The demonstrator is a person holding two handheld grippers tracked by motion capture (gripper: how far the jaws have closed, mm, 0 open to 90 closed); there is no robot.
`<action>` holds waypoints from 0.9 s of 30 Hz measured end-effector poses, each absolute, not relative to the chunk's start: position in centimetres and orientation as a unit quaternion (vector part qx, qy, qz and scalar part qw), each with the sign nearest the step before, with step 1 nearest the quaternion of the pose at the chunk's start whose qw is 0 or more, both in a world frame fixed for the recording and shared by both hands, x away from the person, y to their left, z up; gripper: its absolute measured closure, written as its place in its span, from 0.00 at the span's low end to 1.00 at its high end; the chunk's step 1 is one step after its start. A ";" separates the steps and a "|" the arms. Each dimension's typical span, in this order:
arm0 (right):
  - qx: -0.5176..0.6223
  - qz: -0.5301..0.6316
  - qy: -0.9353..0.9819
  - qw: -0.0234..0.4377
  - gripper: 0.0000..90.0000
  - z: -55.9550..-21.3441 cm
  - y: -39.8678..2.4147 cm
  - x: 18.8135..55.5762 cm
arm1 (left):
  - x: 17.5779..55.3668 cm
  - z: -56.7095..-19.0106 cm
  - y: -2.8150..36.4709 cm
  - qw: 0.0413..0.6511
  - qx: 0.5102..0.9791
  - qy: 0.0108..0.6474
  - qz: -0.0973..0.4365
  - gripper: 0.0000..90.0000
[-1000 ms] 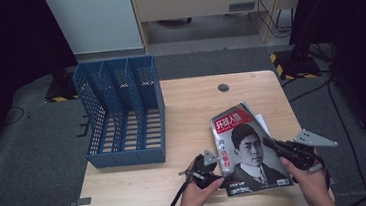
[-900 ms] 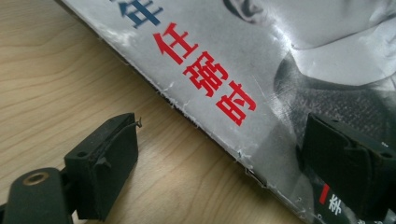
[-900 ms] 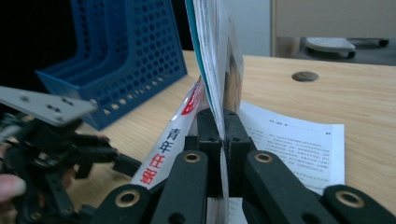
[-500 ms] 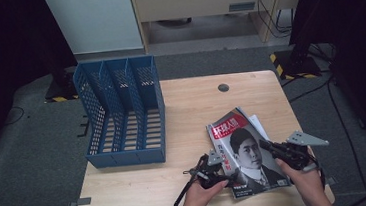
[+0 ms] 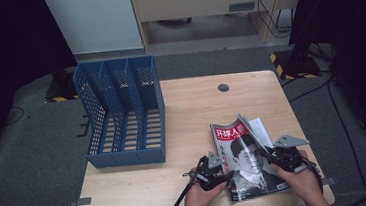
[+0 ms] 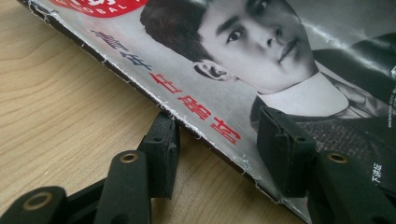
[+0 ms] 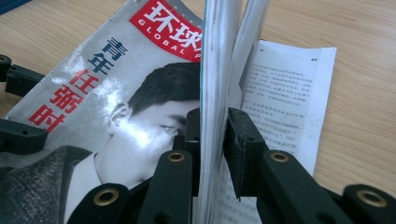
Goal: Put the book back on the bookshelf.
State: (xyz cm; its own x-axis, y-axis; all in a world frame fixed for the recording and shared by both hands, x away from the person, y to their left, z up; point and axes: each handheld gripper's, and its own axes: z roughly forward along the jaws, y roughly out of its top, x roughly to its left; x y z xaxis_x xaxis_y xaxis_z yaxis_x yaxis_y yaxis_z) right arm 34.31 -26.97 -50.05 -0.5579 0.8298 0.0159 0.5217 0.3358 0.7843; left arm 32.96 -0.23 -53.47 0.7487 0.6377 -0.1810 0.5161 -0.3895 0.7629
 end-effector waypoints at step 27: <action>0.428 0.357 0.821 0.123 0.50 -51.3 -25.6 34.5 | 33.9 -53.1 1.9 0.424 0.822 0.375 0.060 0.68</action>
